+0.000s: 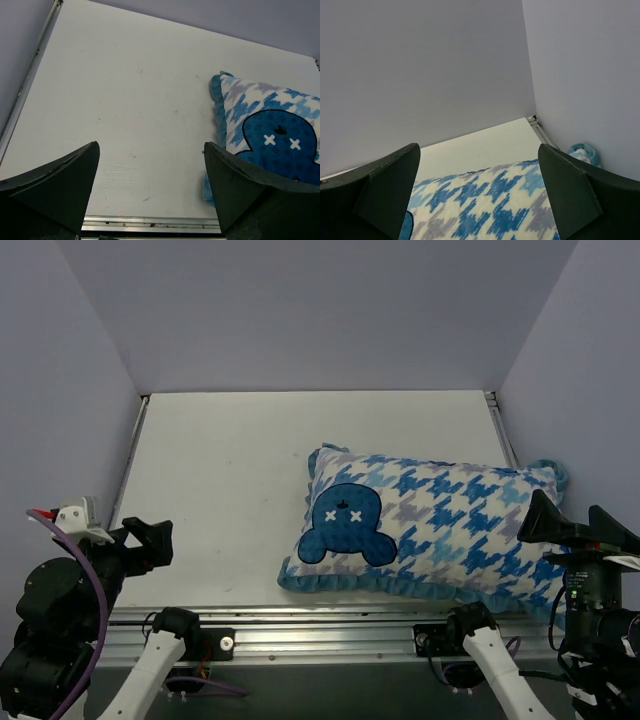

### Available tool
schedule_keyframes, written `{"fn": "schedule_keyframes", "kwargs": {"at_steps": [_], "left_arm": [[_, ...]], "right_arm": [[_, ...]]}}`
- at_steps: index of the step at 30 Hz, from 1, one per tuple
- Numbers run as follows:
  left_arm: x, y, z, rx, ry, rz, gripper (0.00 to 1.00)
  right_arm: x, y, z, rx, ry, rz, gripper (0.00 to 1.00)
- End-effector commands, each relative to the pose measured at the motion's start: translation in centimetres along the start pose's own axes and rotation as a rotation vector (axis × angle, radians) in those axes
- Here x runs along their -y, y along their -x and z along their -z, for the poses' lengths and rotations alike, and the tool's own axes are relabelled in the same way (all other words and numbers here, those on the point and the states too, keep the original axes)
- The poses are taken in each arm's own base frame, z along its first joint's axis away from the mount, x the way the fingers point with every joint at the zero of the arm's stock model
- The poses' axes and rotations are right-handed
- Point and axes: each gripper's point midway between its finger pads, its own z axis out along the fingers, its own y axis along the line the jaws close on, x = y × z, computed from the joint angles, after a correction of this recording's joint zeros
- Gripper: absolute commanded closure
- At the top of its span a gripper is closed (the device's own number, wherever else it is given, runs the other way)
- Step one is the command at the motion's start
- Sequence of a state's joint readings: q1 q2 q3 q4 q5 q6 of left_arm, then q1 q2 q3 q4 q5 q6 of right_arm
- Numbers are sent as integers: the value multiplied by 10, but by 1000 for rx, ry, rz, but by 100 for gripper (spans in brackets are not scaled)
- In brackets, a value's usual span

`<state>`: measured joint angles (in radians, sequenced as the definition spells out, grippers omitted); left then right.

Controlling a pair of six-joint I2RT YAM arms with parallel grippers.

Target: Remove the pillowcase from the pillow

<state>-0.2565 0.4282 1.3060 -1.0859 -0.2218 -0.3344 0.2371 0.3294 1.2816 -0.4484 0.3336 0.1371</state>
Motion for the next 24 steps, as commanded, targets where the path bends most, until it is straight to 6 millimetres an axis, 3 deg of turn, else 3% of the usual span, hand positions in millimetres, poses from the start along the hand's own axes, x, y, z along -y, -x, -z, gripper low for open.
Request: {"fn": "schedule_keyframes", "kwargs": {"at_steps": [1,9,15,18,20,21,23,24], "left_arm": [[10,-6,-11,-49,-35,6,6],[36,-29,-39,-173,-134,19,6],[84,-67,-82,-387,-315,104,6],[108,-78,-98,-437,-409,190,6],[125,-75,-107,-419,-467,247,6],[129,-89,-113,-454,-472,267,6],[146,-93,-118,-447,-525,285,6],[149,-108,-124,-485,-510,309,6]], "right_arm": [[-2,6,4,40,27,-4,0],[-5,-3,0,20,37,-11,0],[-19,-28,-11,-65,83,-13,0],[-26,-42,-14,-111,115,-8,0],[-30,-52,-17,-137,133,-7,0],[-34,-55,-17,-148,156,-8,0],[-38,-60,-18,-160,172,-14,0],[-41,-65,-19,-173,185,-12,0]]}}
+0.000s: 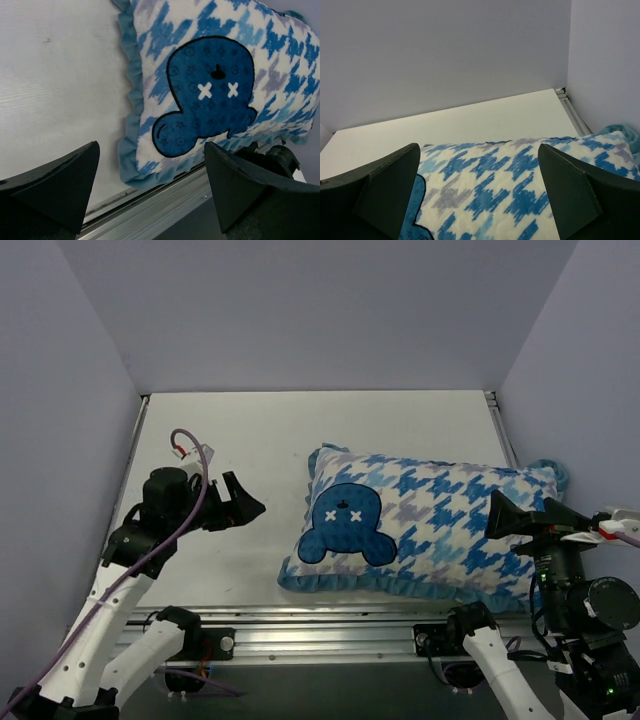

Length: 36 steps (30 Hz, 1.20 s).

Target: Remove the pillowcase from the pillow

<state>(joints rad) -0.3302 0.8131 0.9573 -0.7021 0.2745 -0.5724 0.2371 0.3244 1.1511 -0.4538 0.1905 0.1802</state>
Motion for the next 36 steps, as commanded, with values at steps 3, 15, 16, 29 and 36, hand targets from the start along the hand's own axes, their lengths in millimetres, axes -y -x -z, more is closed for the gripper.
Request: {"fn": "schedule_keyframes", "kwargs": {"at_steps": [3,15,16,29,36], "left_arm": [[61,0,-37,23,-215,21,6],[65,-102,-137,-209,-101,-46,6],[65,-108,-141,-216,-89,-56,6],[20,-114,-152,-231,199,-240,98],[-61,4,-102,-65,608,-387,98]], "right_arm": [[-18,-13,-14,-45,79,-8,0],[-26,-29,-20,-86,127,18,0],[-26,-31,-21,-90,130,20,0],[-28,-44,-25,-115,145,31,0],[-45,-61,-32,-183,231,33,0]]}}
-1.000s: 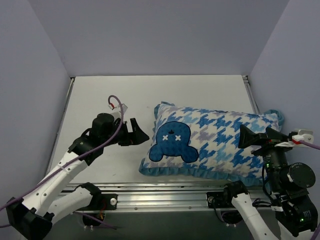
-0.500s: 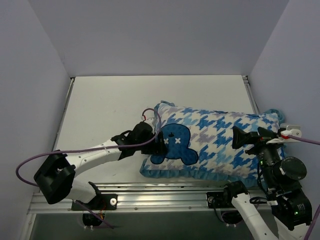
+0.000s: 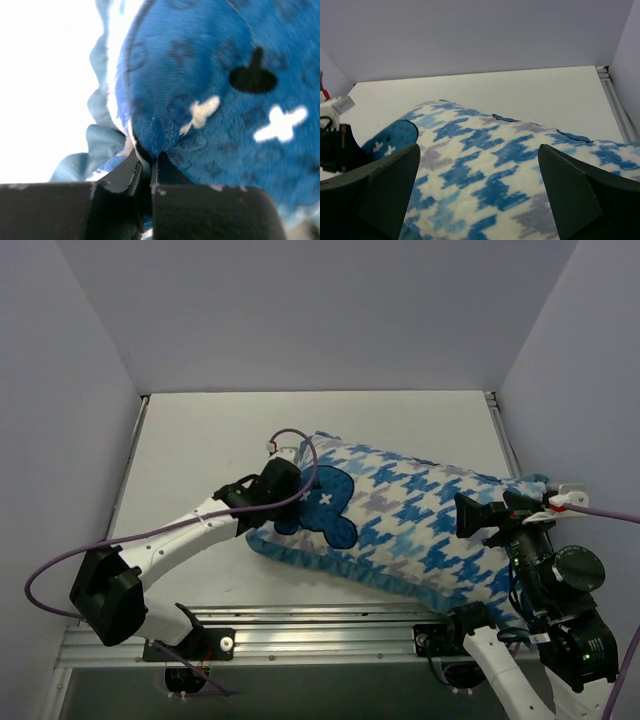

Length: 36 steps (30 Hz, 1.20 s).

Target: Remove the pillowcase from the pillow

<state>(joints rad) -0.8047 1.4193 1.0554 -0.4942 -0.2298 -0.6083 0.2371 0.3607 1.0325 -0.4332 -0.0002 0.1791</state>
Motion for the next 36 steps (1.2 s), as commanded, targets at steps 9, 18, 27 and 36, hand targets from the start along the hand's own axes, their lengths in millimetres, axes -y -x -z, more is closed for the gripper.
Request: {"fn": "schedule_keyframes", "kwargs": {"at_steps": [9,18,27,36], "left_arm": [[-191,154,17,205,545,-59,75],[-144,162,37,274,361,95,6],[-78,88,30,228,93,226,6],[-76,82,-40,133,96,246,6]], "right_arm": [[-26,-35,-44,-179,113,-39,0],[-41,-105,-94,-492,157,-103,0],[-64,-193,-116,-680,141,-154,0],[-178,-283,-44,-840,295,-219,8]]}}
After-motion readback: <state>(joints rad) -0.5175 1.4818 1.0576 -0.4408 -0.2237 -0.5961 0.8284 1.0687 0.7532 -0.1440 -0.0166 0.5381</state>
